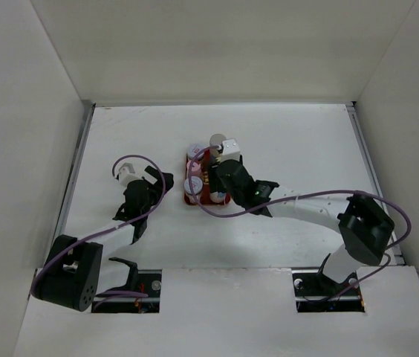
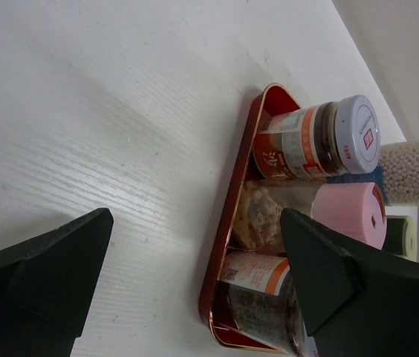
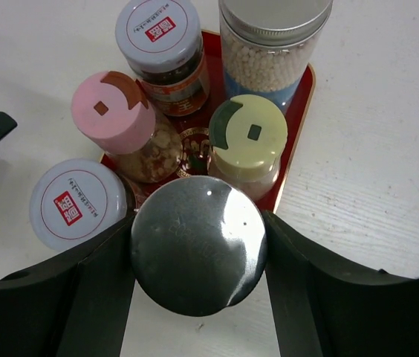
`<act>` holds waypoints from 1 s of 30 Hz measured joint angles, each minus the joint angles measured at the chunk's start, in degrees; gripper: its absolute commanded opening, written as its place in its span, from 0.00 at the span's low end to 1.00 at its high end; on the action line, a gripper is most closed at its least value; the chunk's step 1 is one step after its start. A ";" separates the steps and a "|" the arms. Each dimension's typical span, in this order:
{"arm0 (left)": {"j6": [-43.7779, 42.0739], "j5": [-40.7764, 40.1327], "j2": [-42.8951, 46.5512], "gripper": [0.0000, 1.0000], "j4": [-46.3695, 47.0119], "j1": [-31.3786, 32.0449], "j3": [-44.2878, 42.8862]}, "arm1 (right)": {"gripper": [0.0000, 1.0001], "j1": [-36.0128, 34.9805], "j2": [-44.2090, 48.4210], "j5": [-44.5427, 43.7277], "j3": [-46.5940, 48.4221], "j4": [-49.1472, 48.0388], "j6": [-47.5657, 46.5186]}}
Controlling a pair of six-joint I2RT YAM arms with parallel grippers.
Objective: Organize the condiment bottles
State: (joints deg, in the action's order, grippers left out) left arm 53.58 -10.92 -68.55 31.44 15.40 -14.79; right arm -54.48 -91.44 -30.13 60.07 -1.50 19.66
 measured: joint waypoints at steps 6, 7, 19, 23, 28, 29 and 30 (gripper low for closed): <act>-0.02 -0.17 0.22 1.00 0.04 0.00 0.02 | 1.00 0.00 -0.11 -0.52 0.61 -0.52 -0.55; -0.04 -0.42 0.35 1.00 0.04 0.00 0.02 | 1.00 0.00 0.42 -0.79 0.61 -0.46 -0.76; -1.81 -2.36 1.31 1.00 -3.45 -0.31 -0.61 | 1.00 12.20 30.42 -8.00 -19.50 -13.86 2.58; -2.45 -3.28 1.25 1.00 -6.40 -0.74 -2.36 | 1.00 19.69 29.77 -8.87 -28.13 -15.32 7.89; -2.89 -4.28 1.25 1.00 -7.78 -0.74 -2.86 | 1.00 23.80 23.28 -5.62 -31.04 -15.56 11.17; -2.99 -4.42 1.25 1.00 -8.00 -0.74 -2.86 | 1.00 24.13 22.34 -4.74 -31.01 -15.96 11.54; -3.04 -4.57 1.25 1.00 -8.20 -0.74 -2.89 | 1.00 24.15 21.64 -4.13 -31.01 -16.15 11.82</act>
State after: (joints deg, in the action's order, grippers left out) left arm 50.54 -15.49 -67.31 23.24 14.66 -17.67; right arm -30.33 -69.80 -34.26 29.06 -17.65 31.48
